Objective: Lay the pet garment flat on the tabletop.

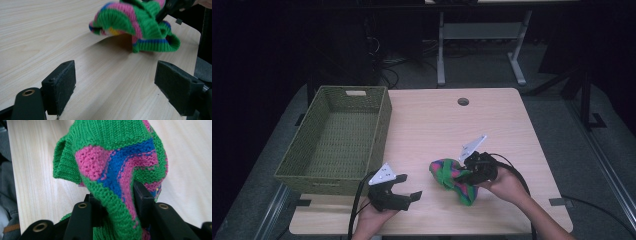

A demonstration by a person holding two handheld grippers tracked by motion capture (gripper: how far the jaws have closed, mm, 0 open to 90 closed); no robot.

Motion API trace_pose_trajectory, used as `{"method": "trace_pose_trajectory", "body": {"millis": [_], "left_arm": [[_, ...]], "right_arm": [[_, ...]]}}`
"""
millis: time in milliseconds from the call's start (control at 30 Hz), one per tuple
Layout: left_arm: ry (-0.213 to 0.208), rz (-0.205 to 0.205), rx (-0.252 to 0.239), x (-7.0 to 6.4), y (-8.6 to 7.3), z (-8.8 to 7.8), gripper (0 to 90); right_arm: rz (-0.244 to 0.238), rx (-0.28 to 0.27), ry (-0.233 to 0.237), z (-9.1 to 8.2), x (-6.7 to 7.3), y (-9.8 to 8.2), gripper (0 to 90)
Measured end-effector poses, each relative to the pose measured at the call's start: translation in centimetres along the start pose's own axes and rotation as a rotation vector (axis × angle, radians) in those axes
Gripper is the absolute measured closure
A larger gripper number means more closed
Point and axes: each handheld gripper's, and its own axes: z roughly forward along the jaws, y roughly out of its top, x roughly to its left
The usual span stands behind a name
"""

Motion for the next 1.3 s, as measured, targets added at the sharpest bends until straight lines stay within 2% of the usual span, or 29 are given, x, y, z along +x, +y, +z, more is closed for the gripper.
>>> {"method": "trace_pose_trajectory", "body": {"millis": [33, 167, 233, 300, 367, 500, 667, 833, 967, 1033, 1200, 1300], "left_arm": [[-0.001, 0.002, -0.001, 0.0, 0.0, 0.0, 17.0], [-0.002, 0.007, -0.003, -0.1, 0.0, 0.0, 17.0], [-0.001, 0.011, -0.001, 0.0, 0.0, 0.0, 17.0], [-0.001, 0.004, -0.003, 0.0, 0.0, -0.1, 17.0], [-0.001, 0.003, -0.004, -0.1, 0.0, -0.1, 17.0], [-0.001, 0.001, 0.0, 0.0, 0.0, -0.1, 17.0], [-0.003, 0.002, -0.004, -0.1, 0.0, 0.0, 17.0], [0.0, 0.003, -0.002, 0.0, 0.0, -0.1, 17.0], [0.001, 0.006, -0.003, 0.0, 0.0, -0.1, 17.0], [0.001, 0.005, 0.001, 0.0, 0.0, 0.0, 17.0], [0.0, -0.001, -0.004, -0.1, 0.0, 0.0, 17.0], [0.001, 0.001, -0.004, 0.0, 0.0, 0.0, 17.0]], "right_arm": [[0.007, 0.008, 0.003, 0.2, 0.2, 0.0, 64.7], [-0.017, 0.023, 0.038, 1.7, 0.6, 0.2, 61.5], [-0.02, 0.022, 0.041, 1.9, 0.7, 0.2, 60.4], [-0.035, 0.027, 0.047, 2.3, 1.0, 0.3, 55.4], [-0.035, 0.03, 0.075, 2.8, 1.0, 0.2, 47.9], [-0.033, 0.037, 0.105, 3.4, 1.3, 0.0, 41.1], [-0.035, 0.027, 0.107, 3.4, 1.7, -0.1, 35.1], [-0.037, 0.0, 0.107, 2.2, 1.8, -0.2, 32.3], [-0.045, -0.034, 0.092, 0.8, 2.3, 0.2, 32.1], [-0.056, -0.045, 0.097, 0.7, 2.4, 0.3, 32.5], [-0.107, -0.046, 0.101, 0.5, 3.3, 1.6, 43.0], [-0.149, -0.025, 0.108, 1.1, 4.0, 2.8, 49.6]]}}
